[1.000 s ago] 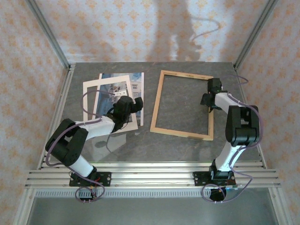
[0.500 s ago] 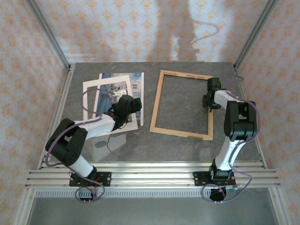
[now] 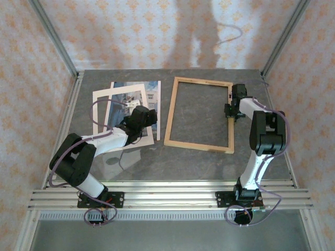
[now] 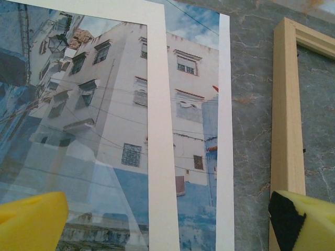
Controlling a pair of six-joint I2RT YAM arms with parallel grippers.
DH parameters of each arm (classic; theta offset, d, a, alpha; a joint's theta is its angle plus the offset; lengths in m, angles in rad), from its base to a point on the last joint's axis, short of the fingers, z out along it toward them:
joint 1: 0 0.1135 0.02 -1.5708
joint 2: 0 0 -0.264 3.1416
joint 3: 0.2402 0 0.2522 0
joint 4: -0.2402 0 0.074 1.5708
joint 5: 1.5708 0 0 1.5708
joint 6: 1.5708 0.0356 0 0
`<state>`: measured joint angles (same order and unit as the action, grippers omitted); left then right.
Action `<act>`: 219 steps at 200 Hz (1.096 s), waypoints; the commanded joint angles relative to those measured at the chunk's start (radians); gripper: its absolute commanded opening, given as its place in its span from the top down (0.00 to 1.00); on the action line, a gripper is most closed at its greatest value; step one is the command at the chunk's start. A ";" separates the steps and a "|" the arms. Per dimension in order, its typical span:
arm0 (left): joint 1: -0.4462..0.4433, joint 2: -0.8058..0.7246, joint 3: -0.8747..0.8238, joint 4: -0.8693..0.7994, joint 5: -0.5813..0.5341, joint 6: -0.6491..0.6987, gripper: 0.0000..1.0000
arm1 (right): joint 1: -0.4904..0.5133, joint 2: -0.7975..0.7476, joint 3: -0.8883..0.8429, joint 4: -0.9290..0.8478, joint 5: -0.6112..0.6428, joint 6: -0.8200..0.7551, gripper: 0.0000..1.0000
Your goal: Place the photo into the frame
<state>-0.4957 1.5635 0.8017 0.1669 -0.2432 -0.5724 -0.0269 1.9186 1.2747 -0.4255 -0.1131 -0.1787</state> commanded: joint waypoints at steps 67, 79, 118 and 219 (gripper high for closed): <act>0.001 -0.077 0.017 -0.100 -0.040 -0.008 0.00 | 0.010 0.070 0.138 -0.097 0.059 -0.153 0.81; 0.002 -0.081 0.019 -0.116 -0.045 -0.008 0.00 | 0.012 0.081 0.150 -0.104 0.074 -0.153 0.78; 0.060 -0.127 -0.001 -0.171 -0.013 -0.038 0.00 | 0.034 0.017 0.169 -0.120 0.111 -0.080 0.56; 0.267 -0.353 -0.167 -0.380 0.117 -0.075 0.00 | 0.333 -0.168 0.161 -0.100 -0.140 0.297 0.42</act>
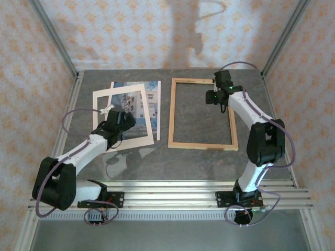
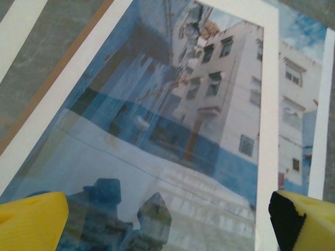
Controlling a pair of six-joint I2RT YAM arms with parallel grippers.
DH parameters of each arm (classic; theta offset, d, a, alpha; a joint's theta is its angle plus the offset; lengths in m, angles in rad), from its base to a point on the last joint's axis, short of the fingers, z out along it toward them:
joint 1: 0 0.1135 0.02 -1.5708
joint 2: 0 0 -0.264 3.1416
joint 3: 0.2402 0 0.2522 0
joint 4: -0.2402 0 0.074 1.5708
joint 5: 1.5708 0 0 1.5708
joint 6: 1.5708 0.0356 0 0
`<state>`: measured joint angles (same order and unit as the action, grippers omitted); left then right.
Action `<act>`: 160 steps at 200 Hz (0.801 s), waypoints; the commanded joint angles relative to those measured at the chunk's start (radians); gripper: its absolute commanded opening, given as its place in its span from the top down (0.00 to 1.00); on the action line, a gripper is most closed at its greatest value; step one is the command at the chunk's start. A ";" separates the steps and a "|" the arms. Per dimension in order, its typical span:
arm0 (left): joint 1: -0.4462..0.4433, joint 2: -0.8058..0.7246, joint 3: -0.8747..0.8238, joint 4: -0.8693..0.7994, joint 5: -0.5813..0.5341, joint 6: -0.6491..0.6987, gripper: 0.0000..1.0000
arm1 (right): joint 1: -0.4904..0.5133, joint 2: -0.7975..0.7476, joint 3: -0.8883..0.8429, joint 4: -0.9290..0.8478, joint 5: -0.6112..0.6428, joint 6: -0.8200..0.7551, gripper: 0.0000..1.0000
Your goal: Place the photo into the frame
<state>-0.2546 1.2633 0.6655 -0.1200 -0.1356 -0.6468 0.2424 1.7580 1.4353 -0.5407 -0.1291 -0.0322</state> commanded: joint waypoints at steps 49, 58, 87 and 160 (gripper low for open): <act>0.118 -0.118 -0.104 -0.118 0.064 0.001 0.00 | 0.245 0.044 0.011 0.028 -0.189 0.267 0.43; 0.132 -0.120 -0.117 -0.109 0.072 0.000 0.00 | 0.272 0.049 0.005 0.044 -0.197 0.287 0.43; 0.155 -0.092 -0.135 -0.079 0.087 0.001 0.00 | 0.363 0.077 -0.004 0.082 -0.207 0.323 0.43; 0.176 0.011 -0.139 -0.004 0.096 0.015 0.00 | 0.500 0.185 0.057 0.068 -0.259 0.338 0.45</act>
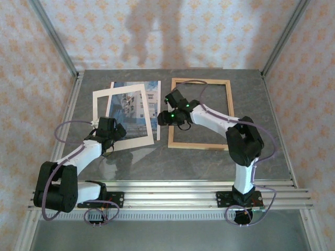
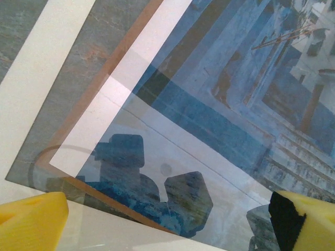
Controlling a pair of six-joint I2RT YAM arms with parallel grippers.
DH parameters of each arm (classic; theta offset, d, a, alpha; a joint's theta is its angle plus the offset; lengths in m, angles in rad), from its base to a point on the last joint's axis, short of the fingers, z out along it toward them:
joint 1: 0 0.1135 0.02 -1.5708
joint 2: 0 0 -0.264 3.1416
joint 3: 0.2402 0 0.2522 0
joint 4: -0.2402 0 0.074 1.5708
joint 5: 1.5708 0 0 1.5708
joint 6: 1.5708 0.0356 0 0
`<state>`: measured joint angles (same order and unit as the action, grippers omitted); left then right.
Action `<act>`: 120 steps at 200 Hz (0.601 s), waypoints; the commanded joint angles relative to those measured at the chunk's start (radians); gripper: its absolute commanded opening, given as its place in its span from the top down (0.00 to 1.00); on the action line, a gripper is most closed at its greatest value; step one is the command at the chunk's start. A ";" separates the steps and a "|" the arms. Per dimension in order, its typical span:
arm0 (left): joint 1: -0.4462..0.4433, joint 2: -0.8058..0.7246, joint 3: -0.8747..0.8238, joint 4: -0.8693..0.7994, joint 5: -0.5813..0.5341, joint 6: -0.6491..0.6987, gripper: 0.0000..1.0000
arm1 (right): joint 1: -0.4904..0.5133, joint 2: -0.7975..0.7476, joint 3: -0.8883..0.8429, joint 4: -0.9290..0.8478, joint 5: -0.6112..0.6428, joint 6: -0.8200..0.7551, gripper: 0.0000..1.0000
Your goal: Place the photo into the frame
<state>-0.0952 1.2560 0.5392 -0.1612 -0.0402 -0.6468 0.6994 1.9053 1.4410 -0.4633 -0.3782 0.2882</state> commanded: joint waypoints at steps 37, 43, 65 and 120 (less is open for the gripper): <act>0.026 0.049 -0.023 0.058 0.008 0.016 0.00 | 0.096 0.129 0.137 -0.076 -0.007 0.022 0.48; 0.027 0.052 -0.024 0.063 0.012 0.016 0.00 | 0.104 0.140 0.148 -0.087 -0.006 0.018 0.48; 0.026 0.063 -0.025 0.065 0.016 0.019 0.00 | 0.126 0.164 0.170 -0.124 0.018 0.011 0.49; 0.027 0.082 -0.027 0.076 0.027 0.026 0.00 | 0.144 0.204 0.168 -0.134 0.038 -0.006 0.49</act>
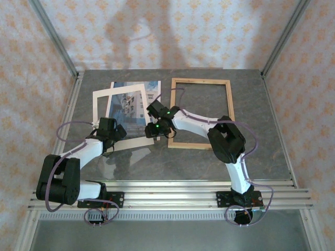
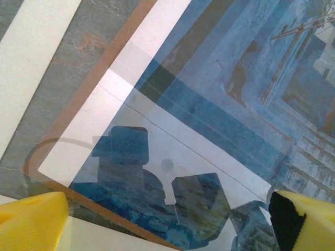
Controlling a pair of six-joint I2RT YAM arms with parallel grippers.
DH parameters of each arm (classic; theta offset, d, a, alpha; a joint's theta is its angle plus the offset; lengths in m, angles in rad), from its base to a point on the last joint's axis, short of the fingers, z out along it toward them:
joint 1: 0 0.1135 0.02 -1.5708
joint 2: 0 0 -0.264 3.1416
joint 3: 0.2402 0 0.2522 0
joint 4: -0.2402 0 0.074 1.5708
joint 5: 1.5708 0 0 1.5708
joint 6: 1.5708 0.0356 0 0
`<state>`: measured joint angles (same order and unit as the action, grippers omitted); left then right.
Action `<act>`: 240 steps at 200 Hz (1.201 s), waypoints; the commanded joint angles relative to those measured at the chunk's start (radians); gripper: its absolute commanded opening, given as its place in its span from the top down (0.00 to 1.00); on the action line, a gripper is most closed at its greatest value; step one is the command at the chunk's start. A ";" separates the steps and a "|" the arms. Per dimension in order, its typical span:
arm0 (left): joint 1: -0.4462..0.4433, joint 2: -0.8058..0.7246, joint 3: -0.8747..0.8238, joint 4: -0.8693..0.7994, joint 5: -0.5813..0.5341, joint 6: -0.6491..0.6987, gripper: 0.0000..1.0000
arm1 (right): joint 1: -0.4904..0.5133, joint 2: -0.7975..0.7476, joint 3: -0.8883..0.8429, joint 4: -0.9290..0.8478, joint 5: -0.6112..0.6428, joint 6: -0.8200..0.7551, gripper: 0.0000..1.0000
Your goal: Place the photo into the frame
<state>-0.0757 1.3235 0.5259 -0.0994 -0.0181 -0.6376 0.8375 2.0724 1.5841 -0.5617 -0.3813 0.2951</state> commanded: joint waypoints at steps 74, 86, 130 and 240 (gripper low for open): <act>0.007 0.037 -0.021 0.029 0.018 0.003 0.00 | 0.026 0.102 0.025 -0.060 0.086 -0.037 0.49; 0.007 0.049 -0.021 0.035 0.026 -0.002 0.00 | 0.033 0.105 0.024 -0.061 0.080 -0.037 0.49; 0.008 0.075 -0.017 0.064 0.078 -0.038 0.00 | 0.051 0.106 0.027 -0.060 0.073 -0.041 0.49; 0.006 0.105 -0.041 0.162 0.153 -0.106 0.00 | 0.049 0.107 0.041 -0.054 0.033 -0.045 0.49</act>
<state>-0.0677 1.3869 0.5133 0.0528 0.0418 -0.7002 0.8726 2.1479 1.6104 -0.5907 -0.3145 0.2577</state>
